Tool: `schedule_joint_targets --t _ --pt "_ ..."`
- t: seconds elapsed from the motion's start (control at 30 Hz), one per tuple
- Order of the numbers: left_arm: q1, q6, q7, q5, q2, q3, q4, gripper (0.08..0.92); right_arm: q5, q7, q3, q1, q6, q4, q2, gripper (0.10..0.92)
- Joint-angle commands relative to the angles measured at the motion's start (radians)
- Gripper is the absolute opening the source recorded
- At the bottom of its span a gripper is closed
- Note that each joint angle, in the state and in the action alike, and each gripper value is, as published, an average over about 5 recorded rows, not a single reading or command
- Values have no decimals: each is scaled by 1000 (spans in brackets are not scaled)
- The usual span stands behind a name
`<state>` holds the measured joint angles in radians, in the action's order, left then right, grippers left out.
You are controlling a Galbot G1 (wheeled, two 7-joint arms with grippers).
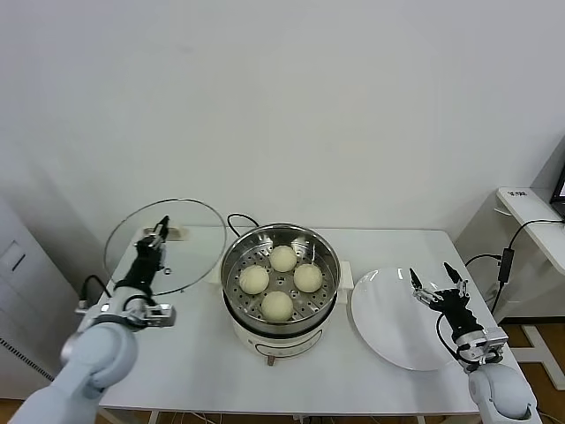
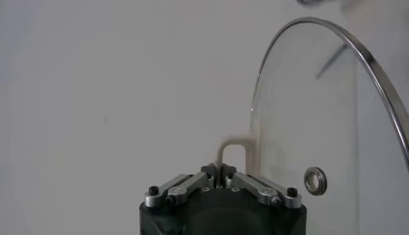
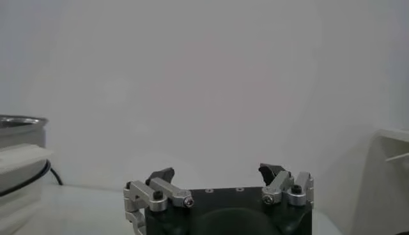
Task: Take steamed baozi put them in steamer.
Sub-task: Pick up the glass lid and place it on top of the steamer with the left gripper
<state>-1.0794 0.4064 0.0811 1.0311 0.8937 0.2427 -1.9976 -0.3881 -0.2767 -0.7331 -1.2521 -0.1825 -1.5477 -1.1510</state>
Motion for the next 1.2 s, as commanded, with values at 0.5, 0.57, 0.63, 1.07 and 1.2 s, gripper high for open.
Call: schedule_joint_targets --t 0.5,0.57,0.63,1.07,1.2 --pt "222 341 220 306 205 -478 -55 113 16 4 -15 -2 11 8 -17 823" --pt "223 340 216 317 229 -492 -43 113 16 5 -15 0 13 7 -17 823" --pt "224 337 211 324 248 -503 -30 113 16 5 -14 1 13 8 -19 823" --pt "244 324 195 331 319 -559 46 113 26 5 -12 7 13 20 -32 823" --pt "245 313 184 333 336 -569 72 113 28 4 -12 8 12 24 -36 823"
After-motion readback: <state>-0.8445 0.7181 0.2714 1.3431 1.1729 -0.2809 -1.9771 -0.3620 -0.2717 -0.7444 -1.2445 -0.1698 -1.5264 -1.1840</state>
